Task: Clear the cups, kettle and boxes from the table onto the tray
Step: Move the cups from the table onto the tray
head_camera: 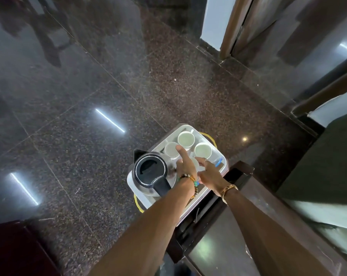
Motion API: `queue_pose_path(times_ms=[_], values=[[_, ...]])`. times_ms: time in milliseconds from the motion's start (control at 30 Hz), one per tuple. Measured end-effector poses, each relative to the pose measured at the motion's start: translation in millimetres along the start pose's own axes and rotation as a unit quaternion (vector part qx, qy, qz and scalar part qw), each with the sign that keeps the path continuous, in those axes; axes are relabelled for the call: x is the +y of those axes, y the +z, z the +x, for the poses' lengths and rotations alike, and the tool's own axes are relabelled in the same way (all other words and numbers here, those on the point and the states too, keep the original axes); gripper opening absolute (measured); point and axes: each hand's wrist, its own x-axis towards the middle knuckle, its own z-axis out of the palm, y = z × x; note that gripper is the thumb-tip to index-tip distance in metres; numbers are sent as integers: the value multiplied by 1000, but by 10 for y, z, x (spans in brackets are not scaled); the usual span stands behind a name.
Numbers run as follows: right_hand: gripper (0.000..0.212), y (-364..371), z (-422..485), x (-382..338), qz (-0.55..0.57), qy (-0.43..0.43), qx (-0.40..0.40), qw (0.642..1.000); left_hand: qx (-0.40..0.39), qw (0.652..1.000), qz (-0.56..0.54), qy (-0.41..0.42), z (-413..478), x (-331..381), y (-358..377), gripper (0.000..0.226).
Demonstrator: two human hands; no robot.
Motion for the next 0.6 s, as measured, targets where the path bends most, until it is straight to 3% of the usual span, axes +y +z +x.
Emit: queue_pose_path(times_ms=[133, 400, 600], values=[[69, 27, 143, 16, -21, -3, -5, 1000, 5, 997, -73, -7, 142, 5, 44, 109], [63, 60, 260, 68, -37, -11, -25, 999, 53, 991, -119, -35, 425, -76, 118, 143], [41, 85, 309, 109, -49, -42, -7, 998, 58, 995, -81, 3, 499, -126, 186, 115]])
